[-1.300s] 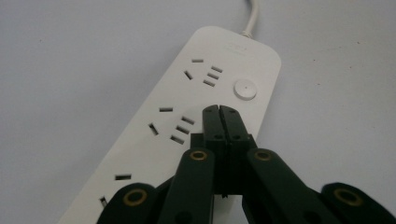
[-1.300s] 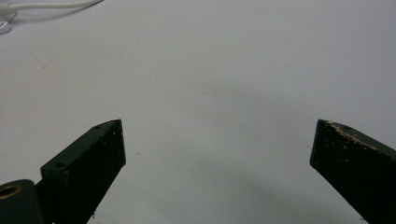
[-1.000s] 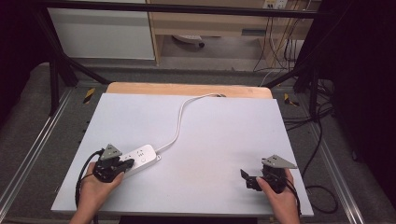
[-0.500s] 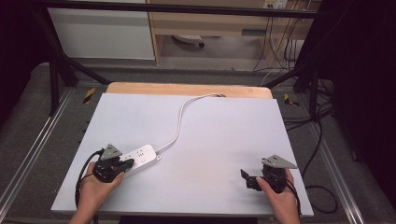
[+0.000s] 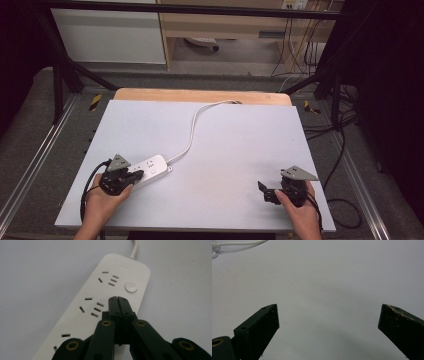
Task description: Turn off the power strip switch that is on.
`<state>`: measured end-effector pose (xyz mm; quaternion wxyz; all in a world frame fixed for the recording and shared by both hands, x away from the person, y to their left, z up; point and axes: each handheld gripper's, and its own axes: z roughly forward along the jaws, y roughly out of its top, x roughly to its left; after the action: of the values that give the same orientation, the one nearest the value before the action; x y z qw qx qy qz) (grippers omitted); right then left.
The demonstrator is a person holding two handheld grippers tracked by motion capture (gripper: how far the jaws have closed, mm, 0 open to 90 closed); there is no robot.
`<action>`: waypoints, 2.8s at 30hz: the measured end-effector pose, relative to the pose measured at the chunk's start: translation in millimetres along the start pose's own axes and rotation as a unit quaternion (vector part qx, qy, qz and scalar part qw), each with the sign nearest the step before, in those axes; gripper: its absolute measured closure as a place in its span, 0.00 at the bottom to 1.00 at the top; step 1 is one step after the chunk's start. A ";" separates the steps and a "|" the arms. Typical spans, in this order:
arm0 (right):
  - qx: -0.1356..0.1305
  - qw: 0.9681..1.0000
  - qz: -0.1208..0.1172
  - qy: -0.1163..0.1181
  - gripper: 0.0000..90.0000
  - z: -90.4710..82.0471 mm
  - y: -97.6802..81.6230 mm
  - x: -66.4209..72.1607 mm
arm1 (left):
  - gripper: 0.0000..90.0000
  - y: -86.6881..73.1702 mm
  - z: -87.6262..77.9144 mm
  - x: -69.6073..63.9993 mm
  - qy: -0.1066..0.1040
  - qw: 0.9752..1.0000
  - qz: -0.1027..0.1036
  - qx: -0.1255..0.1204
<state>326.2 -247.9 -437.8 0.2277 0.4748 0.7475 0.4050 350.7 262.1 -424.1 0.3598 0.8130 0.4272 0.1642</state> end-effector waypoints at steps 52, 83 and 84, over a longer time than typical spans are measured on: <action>-0.002 1.000 0.002 -0.002 0.04 0.2 -0.3 -1.2 | 1.00 -3.9 -2.8 0.8 -0.002 1.000 -0.004 -0.025; -0.002 1.000 0.002 -0.002 0.04 2.1 0.0 0.7 | 1.00 -2.4 -9.3 1.7 0.000 0.996 -0.005 -0.090; -0.002 1.000 0.000 -0.002 0.04 2.3 0.0 0.5 | 1.00 -2.3 -9.5 1.7 0.000 0.996 -0.006 -0.094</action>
<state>327.7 -246.5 -439.1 0.2298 0.4753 0.7462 0.4055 344.8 268.6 -419.3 0.4359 0.7728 0.4150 0.2015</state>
